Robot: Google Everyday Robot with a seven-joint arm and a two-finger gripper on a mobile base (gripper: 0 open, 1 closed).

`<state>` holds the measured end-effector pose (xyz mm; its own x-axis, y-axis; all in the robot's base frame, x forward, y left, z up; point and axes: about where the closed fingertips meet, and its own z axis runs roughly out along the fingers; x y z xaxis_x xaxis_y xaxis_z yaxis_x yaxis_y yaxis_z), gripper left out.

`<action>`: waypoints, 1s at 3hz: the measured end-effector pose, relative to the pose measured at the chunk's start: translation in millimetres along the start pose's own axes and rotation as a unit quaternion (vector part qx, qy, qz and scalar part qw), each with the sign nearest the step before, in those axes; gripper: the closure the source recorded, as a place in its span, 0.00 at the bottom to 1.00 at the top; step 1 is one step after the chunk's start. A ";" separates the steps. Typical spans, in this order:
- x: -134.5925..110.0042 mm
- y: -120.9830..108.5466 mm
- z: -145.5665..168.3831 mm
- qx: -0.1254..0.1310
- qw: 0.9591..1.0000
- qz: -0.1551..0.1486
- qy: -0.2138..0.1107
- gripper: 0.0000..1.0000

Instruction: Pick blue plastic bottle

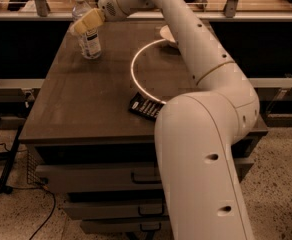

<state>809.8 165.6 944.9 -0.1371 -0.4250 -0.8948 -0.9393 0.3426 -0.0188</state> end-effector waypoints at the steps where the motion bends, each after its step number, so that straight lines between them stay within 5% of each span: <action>1: -4.7 8.8 21.5 -0.019 1.000 0.009 -0.020 0.14; 3: -20.6 13.1 29.4 -0.021 0.999 0.002 -0.048 0.61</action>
Offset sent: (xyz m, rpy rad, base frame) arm 0.0072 0.0333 -0.0041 0.1160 0.0070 0.0185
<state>809.6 203.6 949.9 -0.1113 -0.3402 -0.9337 -0.9515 0.3076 0.0014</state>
